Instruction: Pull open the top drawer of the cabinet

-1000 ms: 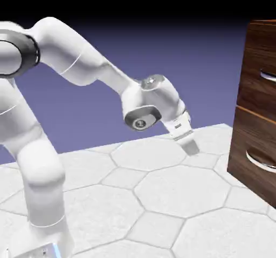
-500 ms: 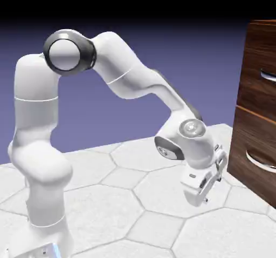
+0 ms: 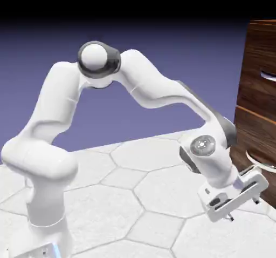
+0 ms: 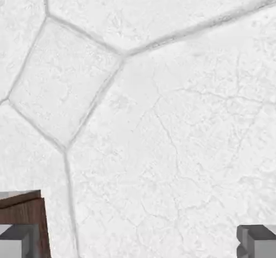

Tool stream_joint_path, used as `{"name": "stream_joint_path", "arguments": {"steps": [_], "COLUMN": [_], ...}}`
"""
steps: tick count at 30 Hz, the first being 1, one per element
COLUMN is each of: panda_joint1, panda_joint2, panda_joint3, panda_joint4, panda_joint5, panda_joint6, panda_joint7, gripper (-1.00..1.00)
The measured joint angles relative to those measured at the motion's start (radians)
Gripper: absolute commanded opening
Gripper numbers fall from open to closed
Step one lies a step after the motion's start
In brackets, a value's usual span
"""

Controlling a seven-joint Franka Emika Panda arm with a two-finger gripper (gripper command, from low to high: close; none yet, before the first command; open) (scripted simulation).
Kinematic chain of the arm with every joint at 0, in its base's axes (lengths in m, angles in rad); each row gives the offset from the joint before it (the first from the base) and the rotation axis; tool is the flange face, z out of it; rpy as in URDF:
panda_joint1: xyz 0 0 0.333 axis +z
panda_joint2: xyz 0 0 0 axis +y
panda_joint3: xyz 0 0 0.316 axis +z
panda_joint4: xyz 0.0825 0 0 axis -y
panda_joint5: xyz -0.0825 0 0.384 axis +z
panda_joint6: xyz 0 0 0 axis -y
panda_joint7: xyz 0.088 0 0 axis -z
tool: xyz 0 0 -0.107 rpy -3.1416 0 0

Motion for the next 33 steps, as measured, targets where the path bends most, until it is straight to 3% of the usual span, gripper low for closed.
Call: {"name": "stream_joint_path", "arguments": {"steps": [22, 30, 31, 33], "panda_joint1": [0.378, 0.241, 0.232, 0.232], "panda_joint2": [0.675, 0.693, 0.694, 0.694], "panda_joint3": [-0.628, -0.595, -0.593, -0.593], "panda_joint4": [0.362, 0.582, 0.596, 0.596], "panda_joint5": [0.957, 0.964, 0.964, 0.964], "panda_joint6": [-0.231, -0.153, -0.148, -0.148], "panda_joint7": [0.093, 0.145, 0.148, 0.148], "gripper": [0.00, 0.00, -1.00, -1.00]}}
